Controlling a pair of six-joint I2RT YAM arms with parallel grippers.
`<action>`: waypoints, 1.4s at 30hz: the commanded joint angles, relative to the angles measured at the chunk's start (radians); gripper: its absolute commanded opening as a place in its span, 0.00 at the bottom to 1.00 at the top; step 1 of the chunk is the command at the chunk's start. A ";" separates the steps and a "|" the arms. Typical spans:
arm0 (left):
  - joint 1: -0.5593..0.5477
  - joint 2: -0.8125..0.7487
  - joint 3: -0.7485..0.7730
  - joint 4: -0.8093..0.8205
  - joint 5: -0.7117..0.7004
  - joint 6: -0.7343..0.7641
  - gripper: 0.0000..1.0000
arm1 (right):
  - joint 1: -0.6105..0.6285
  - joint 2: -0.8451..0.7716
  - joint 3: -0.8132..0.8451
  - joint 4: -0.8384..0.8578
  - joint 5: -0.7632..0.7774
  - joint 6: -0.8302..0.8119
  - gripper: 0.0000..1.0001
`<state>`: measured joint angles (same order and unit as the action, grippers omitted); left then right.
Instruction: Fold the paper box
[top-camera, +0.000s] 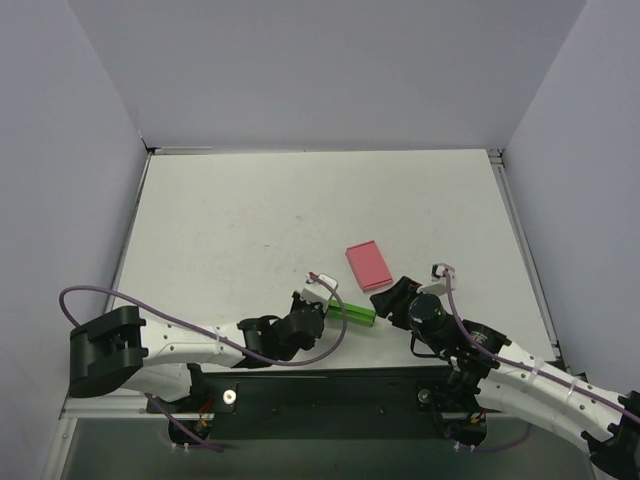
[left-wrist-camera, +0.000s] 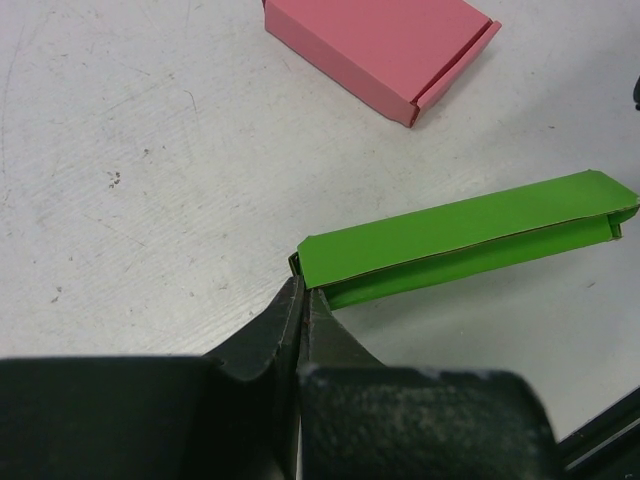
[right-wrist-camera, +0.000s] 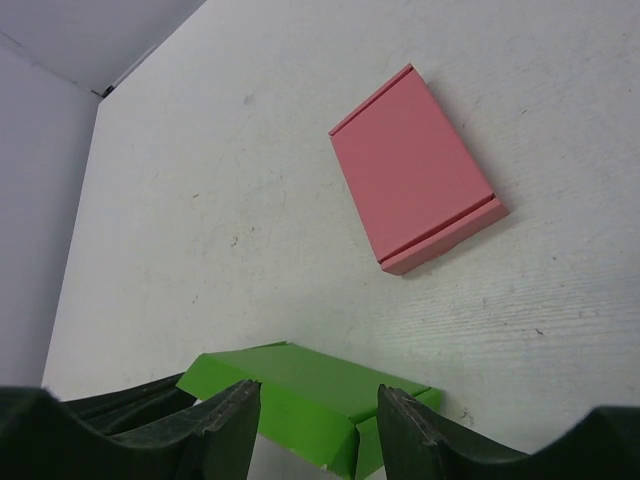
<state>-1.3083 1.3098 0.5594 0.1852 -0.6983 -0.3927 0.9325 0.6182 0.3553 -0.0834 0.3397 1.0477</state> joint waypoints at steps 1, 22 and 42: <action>0.004 0.048 0.040 -0.137 0.065 -0.035 0.00 | 0.028 0.009 0.008 -0.026 -0.001 0.044 0.49; 0.055 0.109 0.085 -0.184 0.164 -0.060 0.00 | 0.061 0.015 -0.026 -0.042 0.068 0.067 0.47; 0.053 0.097 0.071 -0.171 0.166 -0.061 0.00 | 0.051 0.054 -0.067 -0.004 0.064 0.077 0.47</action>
<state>-1.2480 1.3838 0.6586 0.1158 -0.6449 -0.4343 0.9890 0.6613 0.3092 -0.1020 0.3740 1.1114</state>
